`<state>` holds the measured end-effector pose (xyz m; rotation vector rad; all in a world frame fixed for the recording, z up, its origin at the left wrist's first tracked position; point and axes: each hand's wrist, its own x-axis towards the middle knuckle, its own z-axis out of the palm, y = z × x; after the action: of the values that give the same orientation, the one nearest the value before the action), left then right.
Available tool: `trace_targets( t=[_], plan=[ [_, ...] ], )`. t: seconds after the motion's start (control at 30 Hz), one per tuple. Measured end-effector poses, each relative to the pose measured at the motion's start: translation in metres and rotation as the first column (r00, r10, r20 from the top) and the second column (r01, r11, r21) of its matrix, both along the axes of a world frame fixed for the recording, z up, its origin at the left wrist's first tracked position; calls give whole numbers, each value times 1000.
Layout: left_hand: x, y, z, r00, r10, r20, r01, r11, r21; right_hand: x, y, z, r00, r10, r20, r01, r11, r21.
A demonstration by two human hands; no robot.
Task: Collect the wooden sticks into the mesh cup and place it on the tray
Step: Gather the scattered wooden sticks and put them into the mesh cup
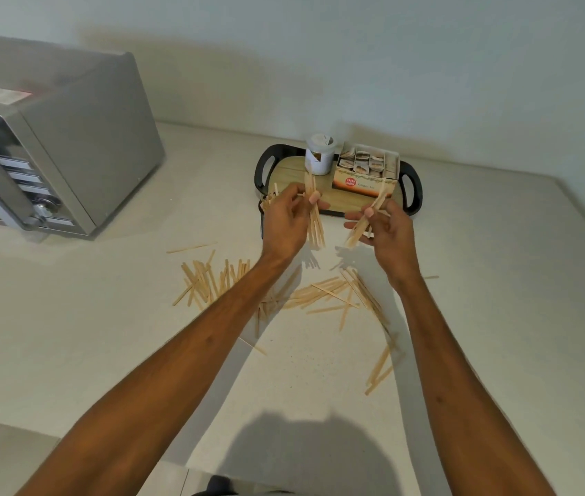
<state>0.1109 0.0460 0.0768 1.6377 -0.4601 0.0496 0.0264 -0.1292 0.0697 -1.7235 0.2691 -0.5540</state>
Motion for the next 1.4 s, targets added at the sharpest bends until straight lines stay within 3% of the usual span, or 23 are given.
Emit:
trace_targets(
  t=[0.27,0.5,0.9,1.3,1.4],
  plan=[
    [56,27,30,971,225,82,-210,964,-166,77,40,40,985,93,143,-93,996,-3],
    [73,27,8,955,273,115,-267,962,-57,126,64,28,994,79,73,-69,989,-131],
    [81,28,-27,952,249,179,-268,959,91,134,67,3,1000,2,31,10,935,-355],
    [75,30,-35,969,196,150,-210,974,88,125,66,-9,997,80,5,-76,968,-238],
    [75,34,-34,953,262,154,-273,960,60,121,60,-6,998,56,34,-52,993,-104]
  ],
)
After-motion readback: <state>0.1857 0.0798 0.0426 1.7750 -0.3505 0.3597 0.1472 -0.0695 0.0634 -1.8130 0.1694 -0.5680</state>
